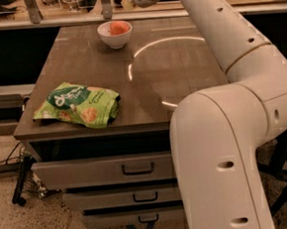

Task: Pick apple from white bowl and place on counter

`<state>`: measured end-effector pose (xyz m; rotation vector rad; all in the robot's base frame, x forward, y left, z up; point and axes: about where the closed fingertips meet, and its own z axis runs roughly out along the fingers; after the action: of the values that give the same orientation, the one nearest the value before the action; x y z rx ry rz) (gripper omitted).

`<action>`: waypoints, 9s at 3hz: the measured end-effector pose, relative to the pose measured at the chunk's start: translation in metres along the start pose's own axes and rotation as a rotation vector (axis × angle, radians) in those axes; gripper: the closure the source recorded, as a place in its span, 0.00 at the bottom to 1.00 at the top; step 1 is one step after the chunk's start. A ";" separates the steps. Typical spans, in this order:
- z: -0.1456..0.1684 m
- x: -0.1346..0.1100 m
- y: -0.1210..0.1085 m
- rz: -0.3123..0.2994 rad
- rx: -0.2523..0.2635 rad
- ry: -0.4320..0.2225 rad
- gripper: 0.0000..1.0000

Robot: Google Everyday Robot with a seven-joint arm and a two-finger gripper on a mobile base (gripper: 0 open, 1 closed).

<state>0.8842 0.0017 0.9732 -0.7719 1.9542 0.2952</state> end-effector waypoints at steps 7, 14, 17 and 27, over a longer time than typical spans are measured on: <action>0.072 0.019 0.054 -0.004 -0.107 0.089 0.50; 0.073 0.046 0.051 -0.018 -0.118 0.156 0.56; 0.041 0.015 0.022 -0.016 -0.047 0.061 1.00; -0.009 0.100 0.040 0.248 -0.123 -0.020 0.00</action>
Offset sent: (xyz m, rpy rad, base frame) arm 0.0068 0.0391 -0.0092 0.0220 0.0298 0.0607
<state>0.8202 -0.0113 0.8865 -0.6015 2.0291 0.5741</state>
